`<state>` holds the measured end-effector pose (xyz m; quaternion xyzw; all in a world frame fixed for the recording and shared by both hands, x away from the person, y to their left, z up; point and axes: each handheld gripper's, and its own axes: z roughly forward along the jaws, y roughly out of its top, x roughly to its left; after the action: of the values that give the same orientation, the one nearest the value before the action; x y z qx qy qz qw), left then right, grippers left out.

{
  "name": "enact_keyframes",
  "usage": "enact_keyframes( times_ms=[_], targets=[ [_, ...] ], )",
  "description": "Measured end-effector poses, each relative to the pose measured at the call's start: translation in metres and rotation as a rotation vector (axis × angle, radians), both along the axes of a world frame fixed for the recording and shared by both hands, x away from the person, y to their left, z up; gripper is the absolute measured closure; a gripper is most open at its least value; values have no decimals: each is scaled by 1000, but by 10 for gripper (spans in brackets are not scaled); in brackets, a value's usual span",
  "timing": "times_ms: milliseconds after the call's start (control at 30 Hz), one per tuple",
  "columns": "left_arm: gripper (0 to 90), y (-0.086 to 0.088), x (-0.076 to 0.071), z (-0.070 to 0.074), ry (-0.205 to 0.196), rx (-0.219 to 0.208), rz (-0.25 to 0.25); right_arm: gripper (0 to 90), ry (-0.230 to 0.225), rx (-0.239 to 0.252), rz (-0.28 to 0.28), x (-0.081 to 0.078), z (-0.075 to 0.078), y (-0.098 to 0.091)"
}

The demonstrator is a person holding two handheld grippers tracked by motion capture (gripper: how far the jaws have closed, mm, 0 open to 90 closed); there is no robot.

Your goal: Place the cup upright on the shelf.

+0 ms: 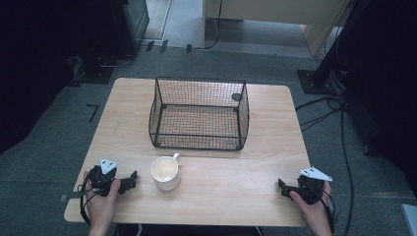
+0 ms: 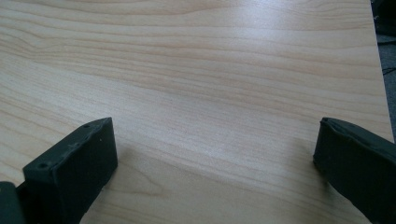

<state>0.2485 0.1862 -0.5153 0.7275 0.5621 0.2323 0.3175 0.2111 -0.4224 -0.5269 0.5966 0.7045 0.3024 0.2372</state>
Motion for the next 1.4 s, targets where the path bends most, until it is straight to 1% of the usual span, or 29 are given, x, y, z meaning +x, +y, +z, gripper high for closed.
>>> enact_keyframes(
  times_ms=[33, 67, 100, 167, 200, 233, 267, 300, 333, 367, 400, 467, 500, 567, 733, 767, 800, 833, 867, 967, 1133, 1167, 1200, 1233, 1267, 1300, 1333, 1400],
  targets=[
    [0, 0, 0, 0, 0, 0, 0, 0, -1, 0, 2, 0, 0, 0],
    [0, 0, -3, 1, -10, -14, -12, 0, -2, -1, 2, 1, 0, 0],
    [0, -1, -5, 2, -16, -14, -17, 0, -2, -1, 2, 1, 0, 0],
    [0, -5, -15, 9, -49, -40, -45, 0, -2, -2, 4, 0, 0, 0],
    [0, -7, -19, 13, -67, -44, -62, 0, -2, -2, 4, 0, 0, 0],
    [0, -7, -19, 13, -67, -44, -62, 0, -2, -2, 4, 0, 0, 0],
    [0, -10, -22, 16, -79, -45, -72, 0, -2, -2, 8, 0, 0, 0],
    [0, -16, -26, 21, -96, -52, -93, 0, -2, -2, 9, 0, 0, 0],
    [0, -16, -26, 21, -96, -52, -93, 0, -2, -2, 9, 0, 0, 0],
    [0, -22, -29, 24, -101, -64, -115, 0, -1, -2, 9, 0, 0, 0],
    [0, -26, -31, 25, -104, -66, -130, 0, -1, -2, 9, 0, 0, 0],
    [0, -30, -32, 27, -106, -71, -139, 0, -1, -2, 10, 0, 0, 0],
    [0, -36, -34, 29, -111, -83, -162, 0, -2, -3, 14, 0, 0, 0],
    [0, -38, -36, 31, -114, -85, -172, 0, -2, -3, 16, 0, 0, 0],
    [0, -51, -45, 41, -140, -109, -223, 0, -2, -3, 16, 0, 0, 0],
    [0, -53, -47, 42, -141, -116, -233, 0, -2, -3, 16, 0, 0, 0],
    [0, -53, -47, 42, -141, -116, -233, 0, -2, -3, 16, 0, 0, 0],
    [0, -58, -50, 45, -140, -132, -252, 0, -1, -3, 15, 0, 0, 0],
    [0, -58, -50, 45, -140, -132, -252, 0, -2, -3, 16, 0, 0, 0],
    [0, -68, -55, 48, -146, -137, -283, 0, -1, -3, 15, 0, 0, 0],
    [0, -76, -57, 47, -150, -140, -307, 0, -1, -2, 15, 0, 0, 0],
    [0, -79, -56, 45, -148, -143, -313, 0, -1, -2, 15, 0, 0, 0],
    [0, -79, -56, 45, -148, -143, -313, 0, -1, -2, 15, 0, 0, 0],
    [0, -83, -55, 43, -141, -142, -323, 0, -1, -2, 15, 0, 0, 0],
    [0, -83, -55, 43, -141, -142, -323, 0, -1, -2, 15, 0, 0, 0],
    [0, -88, -54, 41, -143, -140, -329, 0, -2, -3, 15, 0, 0, 0],
    [0, -88, -54, 41, -143, -140, -329, 0, -2, -3, 15, 0, 0, 0],
    [0, -93, -51, 39, -144, -132, -339, 0, -1, -3, 15, 0, 0, 0]
  ],
)
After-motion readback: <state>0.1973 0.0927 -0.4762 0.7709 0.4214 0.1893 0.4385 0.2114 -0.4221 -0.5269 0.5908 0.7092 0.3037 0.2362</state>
